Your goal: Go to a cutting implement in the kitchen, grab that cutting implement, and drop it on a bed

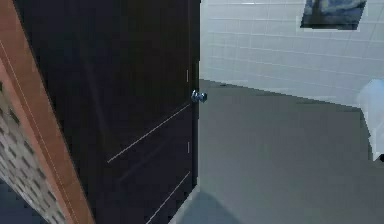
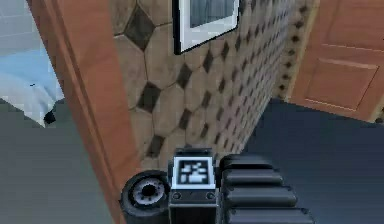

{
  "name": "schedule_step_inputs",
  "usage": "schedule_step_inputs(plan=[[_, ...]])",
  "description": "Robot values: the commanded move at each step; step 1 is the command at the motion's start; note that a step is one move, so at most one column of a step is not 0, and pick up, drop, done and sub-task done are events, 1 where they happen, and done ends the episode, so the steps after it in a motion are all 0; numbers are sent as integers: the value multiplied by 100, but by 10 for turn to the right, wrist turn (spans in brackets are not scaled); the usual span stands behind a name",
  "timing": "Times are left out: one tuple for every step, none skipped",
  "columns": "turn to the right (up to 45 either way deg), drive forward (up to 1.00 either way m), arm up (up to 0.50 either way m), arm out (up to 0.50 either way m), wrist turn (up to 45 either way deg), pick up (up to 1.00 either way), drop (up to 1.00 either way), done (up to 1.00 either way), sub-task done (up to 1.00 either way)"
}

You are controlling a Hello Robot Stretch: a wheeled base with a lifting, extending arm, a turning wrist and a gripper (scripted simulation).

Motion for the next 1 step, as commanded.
schedule_step_inputs(plan=[[0,50,0,0,0,0,0,0,0]])
